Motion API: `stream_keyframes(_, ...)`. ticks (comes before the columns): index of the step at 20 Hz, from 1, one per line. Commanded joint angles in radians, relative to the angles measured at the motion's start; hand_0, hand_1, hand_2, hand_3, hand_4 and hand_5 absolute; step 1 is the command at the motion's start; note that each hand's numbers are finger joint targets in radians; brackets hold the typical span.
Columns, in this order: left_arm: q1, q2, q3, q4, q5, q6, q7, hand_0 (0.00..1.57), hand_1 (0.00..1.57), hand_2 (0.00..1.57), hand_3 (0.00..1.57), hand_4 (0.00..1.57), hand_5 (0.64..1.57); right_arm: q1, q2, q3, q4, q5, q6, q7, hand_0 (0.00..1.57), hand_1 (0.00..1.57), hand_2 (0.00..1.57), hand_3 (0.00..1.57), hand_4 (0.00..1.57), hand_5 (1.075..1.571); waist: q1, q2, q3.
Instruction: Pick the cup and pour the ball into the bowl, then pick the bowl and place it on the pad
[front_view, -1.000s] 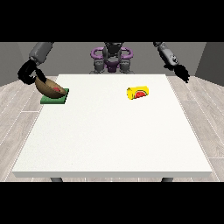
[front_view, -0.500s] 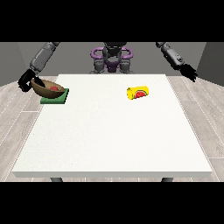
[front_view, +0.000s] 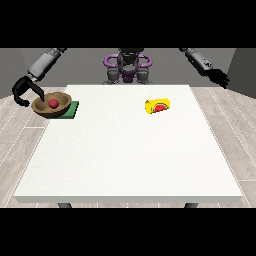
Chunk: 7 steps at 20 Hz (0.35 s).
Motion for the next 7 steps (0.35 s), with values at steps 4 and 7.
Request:
stream_keyframes(4,0.066,-0.021,-0.007,-0.064,0.013,0.006,0.061,0.0,0.0,0.0,0.0,0.88,1.213,-0.022,-0.023,-0.02,0.048,-0.022,0.078,0.003,0.0,0.0,0.44,0.0,0.0,1.295,-0.018,-0.07,0.001)
stream_keyframes(7,0.029,-0.026,-0.032,0.024,-0.021,0.016,0.065,0.0,0.0,0.0,0.0,0.88,1.213,-0.087,0.078,-0.017,-0.038,-0.069,0.142,-0.011,0.0,0.0,0.1,0.37,0.5,1.371,-0.026,-0.145,-0.0014)
